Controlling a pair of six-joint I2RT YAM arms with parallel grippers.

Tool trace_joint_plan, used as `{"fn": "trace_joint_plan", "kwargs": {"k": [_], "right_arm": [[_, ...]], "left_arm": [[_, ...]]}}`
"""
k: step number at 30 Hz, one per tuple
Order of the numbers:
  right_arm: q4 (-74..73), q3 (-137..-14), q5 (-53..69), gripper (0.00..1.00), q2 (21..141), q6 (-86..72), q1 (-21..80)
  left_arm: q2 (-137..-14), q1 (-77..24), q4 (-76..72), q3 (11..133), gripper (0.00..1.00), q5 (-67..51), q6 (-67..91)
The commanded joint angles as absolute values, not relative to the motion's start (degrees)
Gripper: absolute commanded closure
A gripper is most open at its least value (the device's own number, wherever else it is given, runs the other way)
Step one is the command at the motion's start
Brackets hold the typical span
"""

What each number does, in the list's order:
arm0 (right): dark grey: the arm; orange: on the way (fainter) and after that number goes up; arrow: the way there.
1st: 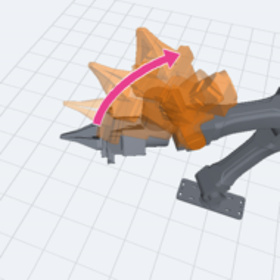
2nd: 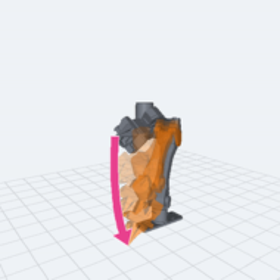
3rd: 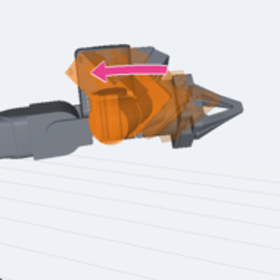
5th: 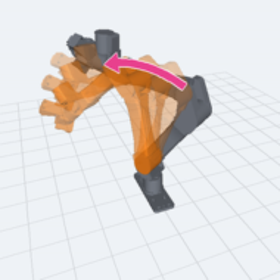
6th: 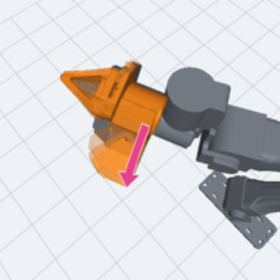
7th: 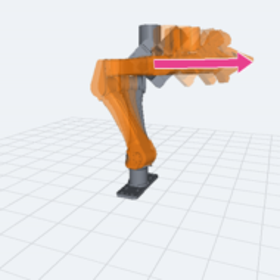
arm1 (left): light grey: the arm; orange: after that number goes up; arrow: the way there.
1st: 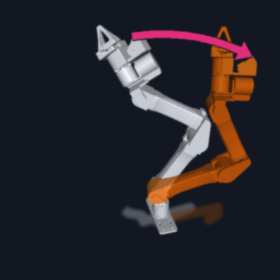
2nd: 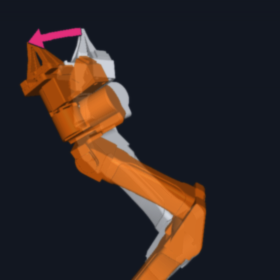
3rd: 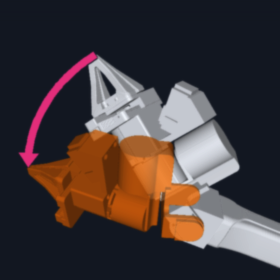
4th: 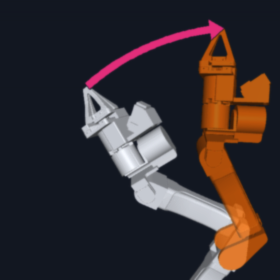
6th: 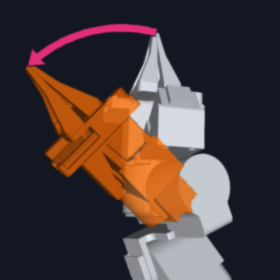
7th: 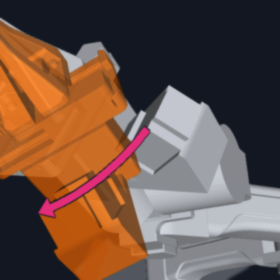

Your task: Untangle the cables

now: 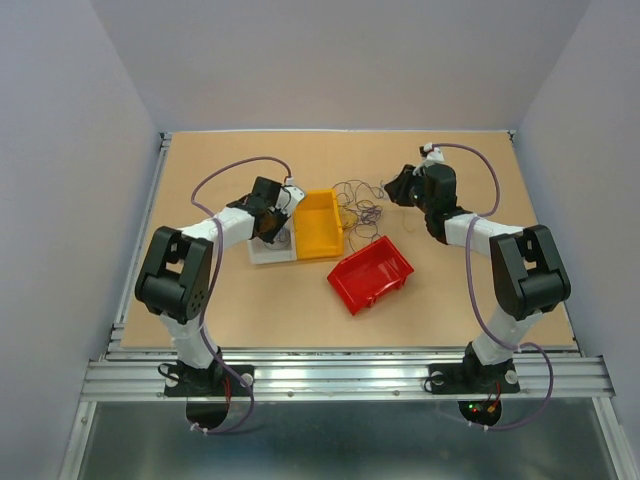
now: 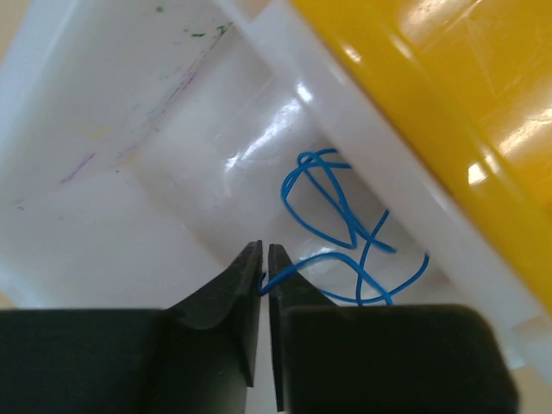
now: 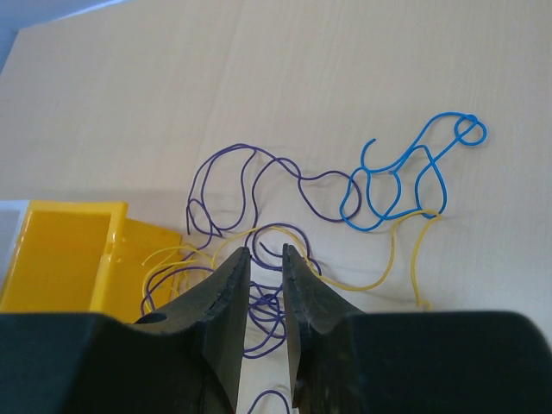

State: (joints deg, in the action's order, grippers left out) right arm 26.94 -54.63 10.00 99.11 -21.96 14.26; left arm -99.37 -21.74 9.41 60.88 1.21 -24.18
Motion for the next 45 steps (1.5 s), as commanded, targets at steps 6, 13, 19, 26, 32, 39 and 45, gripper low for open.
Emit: {"fn": "trace_joint_plan", "kwargs": {"k": [6,13,19,26,32,39,45], "right_arm": [[30.41,-55.19,13.70,0.71,99.05,-20.92,14.50],[30.41,-57.04,24.68,0.53,100.11,-18.02,16.17],[22.18,-61.16,28.47,0.51,100.72,-10.22,20.65],[14.34,-68.72,29.44,0.63,107.22,-6.51,24.17],[5.72,-74.96,29.54,0.67,113.28,1.12,29.08],[5.97,-79.19,35.15,0.68,114.96,1.93,31.38],[11.78,-75.06,28.40,0.44,109.62,0.44,31.38]], "left_arm": [[-91.77,-21.71,7.03,58.19,0.60,3.34,-22.68],[-83.51,-21.10,5.45,55.38,0.49,1.32,-22.32],[-80.07,-20.30,4.66,54.23,0.43,0.70,-22.15],[-76.03,-19.95,2.55,53.70,0.43,0.26,-22.32],[-72.69,-19.86,0.35,55.80,0.43,-2.99,-21.54],[-78.30,-19.95,-1.49,65.99,0.43,-10.98,-18.90],[-87.45,-19.95,-15.00,71.64,0.42,-15.38,-16.35]]}}
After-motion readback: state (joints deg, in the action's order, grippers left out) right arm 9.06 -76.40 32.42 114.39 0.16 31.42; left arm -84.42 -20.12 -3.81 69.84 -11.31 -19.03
